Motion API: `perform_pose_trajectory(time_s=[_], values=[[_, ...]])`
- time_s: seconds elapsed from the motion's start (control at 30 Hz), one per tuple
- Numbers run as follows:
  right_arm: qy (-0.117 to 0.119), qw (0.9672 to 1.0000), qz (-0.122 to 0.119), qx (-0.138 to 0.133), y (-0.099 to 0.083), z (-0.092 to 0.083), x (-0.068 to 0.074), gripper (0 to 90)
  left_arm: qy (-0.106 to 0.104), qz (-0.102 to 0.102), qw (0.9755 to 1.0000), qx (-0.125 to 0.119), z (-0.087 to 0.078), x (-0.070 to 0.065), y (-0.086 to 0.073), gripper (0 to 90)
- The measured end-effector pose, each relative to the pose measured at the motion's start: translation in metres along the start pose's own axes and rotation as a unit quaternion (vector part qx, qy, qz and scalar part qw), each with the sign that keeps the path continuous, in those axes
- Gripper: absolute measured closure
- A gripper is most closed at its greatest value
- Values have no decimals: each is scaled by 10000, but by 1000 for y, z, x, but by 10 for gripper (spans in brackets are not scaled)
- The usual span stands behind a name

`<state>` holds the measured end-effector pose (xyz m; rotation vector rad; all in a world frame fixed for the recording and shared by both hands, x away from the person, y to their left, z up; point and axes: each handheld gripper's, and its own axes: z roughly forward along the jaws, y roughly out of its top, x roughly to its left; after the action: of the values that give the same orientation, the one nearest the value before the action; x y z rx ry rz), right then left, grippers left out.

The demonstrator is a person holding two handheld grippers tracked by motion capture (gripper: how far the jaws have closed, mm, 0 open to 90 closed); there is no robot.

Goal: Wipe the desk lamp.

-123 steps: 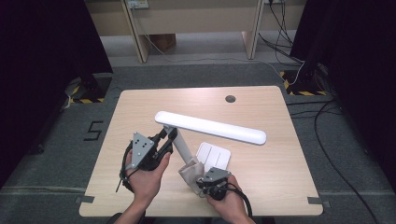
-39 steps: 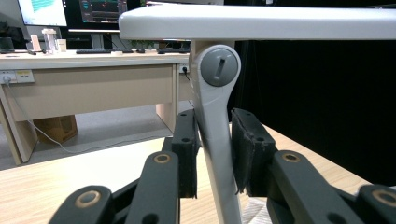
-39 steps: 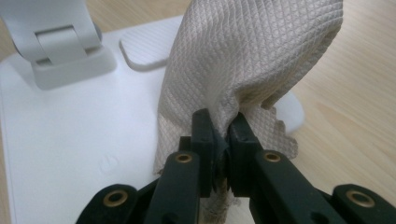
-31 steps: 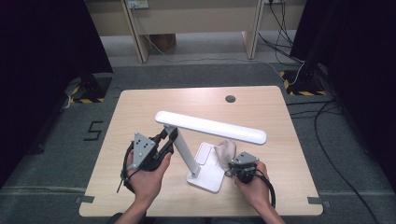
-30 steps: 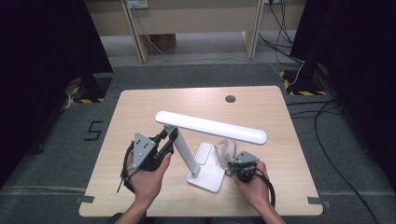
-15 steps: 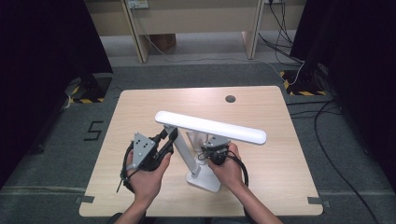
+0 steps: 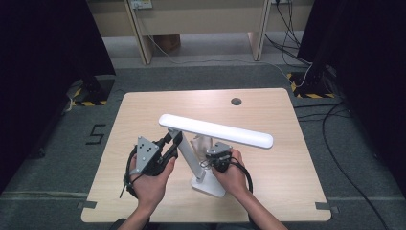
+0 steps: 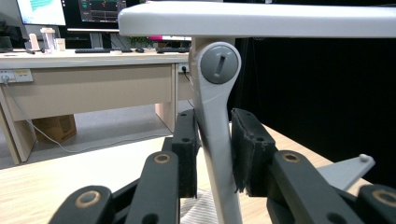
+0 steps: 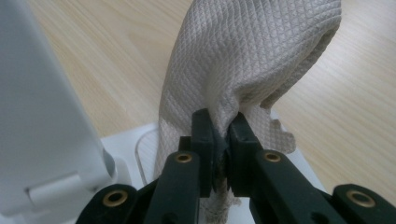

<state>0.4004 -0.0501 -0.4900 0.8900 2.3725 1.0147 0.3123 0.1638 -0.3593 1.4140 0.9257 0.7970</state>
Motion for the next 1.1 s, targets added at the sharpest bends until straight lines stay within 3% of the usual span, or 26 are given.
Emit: perform_pose_trajectory(time_s=[0.1, 0.33, 0.63, 0.8, 0.9, 1.1], values=[[-64, 9999, 94, 51, -8, -7, -4, 840, -2, 3, 10000, -1, 0, 0, 0, 713], [-287, 9994, 60, 158, -28, -26, -16, 840, 6, -31, 10000, -23, -1, -1, -1, 714], [-570, 9977, 252, 270, -48, -46, -29, 840, 6, -21, 10000, -7, 0, -1, -2, 715], [-546, 9979, 348, -18, -31, -48, -32, 838, 8, -15, 10000, -1, 0, -1, -2, 715], [-407, 9987, 210, -215, -12, -41, -28, 837, 4, -14, 10000, 3, -1, -1, -2, 714], [-113, 9997, -26, -192, 18, -6, -15, 835, -20, -26, 10000, 8, -1, 0, -2, 714]])
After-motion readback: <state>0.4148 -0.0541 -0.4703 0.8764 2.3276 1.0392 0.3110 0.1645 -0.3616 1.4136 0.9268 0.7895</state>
